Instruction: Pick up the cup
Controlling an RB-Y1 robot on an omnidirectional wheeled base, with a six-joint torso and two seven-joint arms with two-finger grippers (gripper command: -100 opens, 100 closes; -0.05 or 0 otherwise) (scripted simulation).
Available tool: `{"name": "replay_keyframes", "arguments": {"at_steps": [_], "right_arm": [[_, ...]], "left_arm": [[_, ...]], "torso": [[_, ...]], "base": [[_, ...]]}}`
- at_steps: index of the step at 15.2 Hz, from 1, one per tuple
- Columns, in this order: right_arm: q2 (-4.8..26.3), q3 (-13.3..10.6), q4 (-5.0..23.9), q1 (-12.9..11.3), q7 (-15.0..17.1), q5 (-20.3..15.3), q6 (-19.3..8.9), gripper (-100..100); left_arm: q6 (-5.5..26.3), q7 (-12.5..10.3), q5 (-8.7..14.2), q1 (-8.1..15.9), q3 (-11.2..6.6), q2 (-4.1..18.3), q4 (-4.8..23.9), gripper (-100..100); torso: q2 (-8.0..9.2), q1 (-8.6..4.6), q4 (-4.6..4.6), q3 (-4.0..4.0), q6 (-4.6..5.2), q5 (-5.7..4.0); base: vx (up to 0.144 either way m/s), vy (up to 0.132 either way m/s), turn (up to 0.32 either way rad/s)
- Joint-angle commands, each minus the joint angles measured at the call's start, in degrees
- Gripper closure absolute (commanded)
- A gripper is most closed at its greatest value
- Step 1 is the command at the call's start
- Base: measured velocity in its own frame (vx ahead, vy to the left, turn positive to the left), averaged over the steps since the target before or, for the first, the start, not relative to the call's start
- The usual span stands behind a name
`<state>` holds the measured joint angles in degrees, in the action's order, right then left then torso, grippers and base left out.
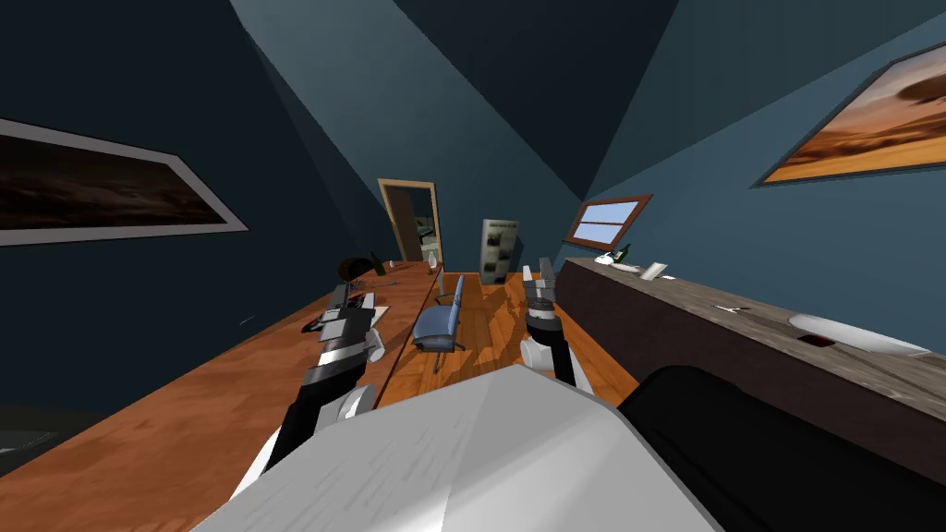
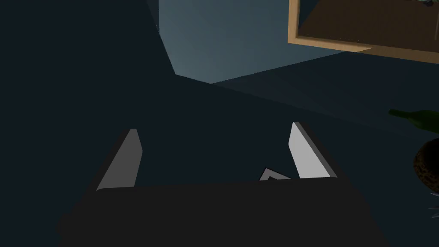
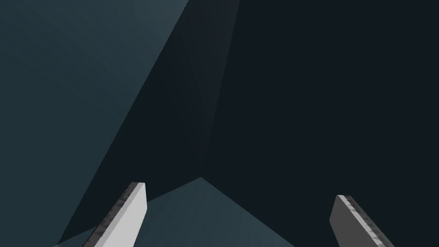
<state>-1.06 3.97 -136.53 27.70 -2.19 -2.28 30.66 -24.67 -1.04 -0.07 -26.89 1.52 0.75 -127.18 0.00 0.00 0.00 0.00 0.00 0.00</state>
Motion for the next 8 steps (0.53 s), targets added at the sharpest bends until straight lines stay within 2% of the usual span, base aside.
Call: {"name": "replay_keyframes", "arguments": {"at_steps": [1,3,4,6,7,8], "right_arm": [[0.0,0.0,0.0,0.0,0.0,0.0,0.0,0],[0.0,0.0,0.0,0.0,0.0,0.0,0.0,0],[0.0,0.0,0.0,0.0,0.0,0.0,0.0,0],[0.0,0.0,0.0,0.0,0.0,0.0,0.0,0],[0.0,0.0,0.0,0.0,0.0,0.0,0.0,0],[0.0,0.0,0.0,0.0,0.0,0.0,0.0,0]], "left_arm": [[1.8,-0.3,0.8,0.2,-0.23,2.0,0.3,-100],[4.5,-0.7,1.9,0.6,-0.57,4.1,0.9,-100],[4.6,-0.7,1.9,0.6,-0.57,4.1,0.9,-100],[7.7,-1.3,3.5,1.0,-1.05,6.2,1.6,-100],[8.4,-1.3,3.5,1.0,-1.05,6.2,1.6,-100],[10.0,-1.6,4.5,1.3,-1.33,7.4,2.0,-100]], "torso": [[0.00,0.00,0.00,0.00,0.00,0.00],[-0.02,0.01,0.00,-0.01,0.00,0.00],[-0.03,0.01,-0.01,-0.02,0.00,0.00],[-0.04,0.01,-0.01,-0.02,0.00,0.00],[-0.05,0.01,-0.01,-0.03,0.00,0.00],[-0.04,0.00,-0.01,-0.03,0.00,0.00]], "base": [[0.000,0.000,0.000],[0.007,-0.005,-0.003],[0.008,-0.005,-0.002],[0.008,-0.005,-0.003],[0.008,-0.004,-0.004],[0.008,-0.004,-0.003]]}}
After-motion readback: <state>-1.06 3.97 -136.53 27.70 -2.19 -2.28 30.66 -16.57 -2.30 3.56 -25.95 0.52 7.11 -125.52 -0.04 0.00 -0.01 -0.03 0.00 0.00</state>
